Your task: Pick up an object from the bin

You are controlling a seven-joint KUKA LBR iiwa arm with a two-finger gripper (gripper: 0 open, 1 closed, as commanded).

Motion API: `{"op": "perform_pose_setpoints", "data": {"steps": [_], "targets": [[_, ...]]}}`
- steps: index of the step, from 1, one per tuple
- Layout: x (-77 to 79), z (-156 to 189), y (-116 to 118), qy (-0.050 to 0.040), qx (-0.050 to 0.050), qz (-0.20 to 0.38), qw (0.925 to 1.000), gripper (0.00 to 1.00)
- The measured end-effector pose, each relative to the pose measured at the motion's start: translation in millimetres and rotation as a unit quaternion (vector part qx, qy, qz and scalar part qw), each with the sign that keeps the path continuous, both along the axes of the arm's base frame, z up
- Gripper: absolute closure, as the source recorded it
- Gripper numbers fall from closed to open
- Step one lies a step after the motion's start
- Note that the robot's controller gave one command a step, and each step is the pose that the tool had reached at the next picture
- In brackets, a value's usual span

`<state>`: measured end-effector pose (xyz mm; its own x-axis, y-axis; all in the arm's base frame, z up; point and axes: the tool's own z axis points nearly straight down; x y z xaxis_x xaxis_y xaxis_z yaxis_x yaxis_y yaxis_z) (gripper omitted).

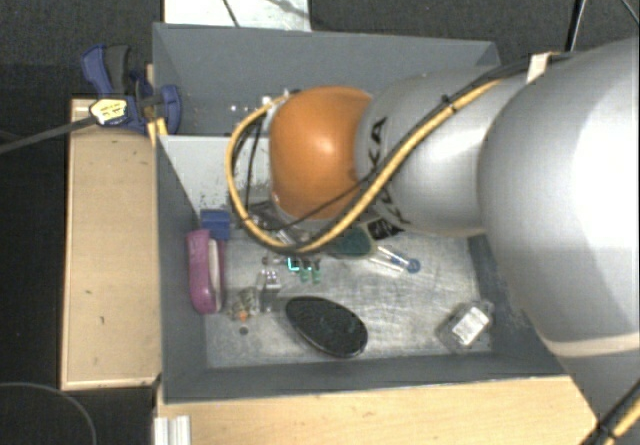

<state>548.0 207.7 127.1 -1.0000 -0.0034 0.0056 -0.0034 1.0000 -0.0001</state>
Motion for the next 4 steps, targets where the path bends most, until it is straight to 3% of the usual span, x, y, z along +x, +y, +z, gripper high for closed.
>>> {"op": "perform_pose_setpoints", "data": {"steps": [1, 2, 3, 4], "targets": [[-0.2, -7.7, -53.4, -0.0029, -0.001, 0.018, 0.9998, 0.0], [-36.5, -52.8, -81.1, -0.0034, 0.001, 0.185, 0.9827, 0.0], [-56.6, -14.8, -173.7, -0.0024, -0.001, 0.284, 0.9587, 0.0], [-61.7, -53.9, -177.9, -0.0138, 0.0, 0.306, 0.9518, 0.0]]}}
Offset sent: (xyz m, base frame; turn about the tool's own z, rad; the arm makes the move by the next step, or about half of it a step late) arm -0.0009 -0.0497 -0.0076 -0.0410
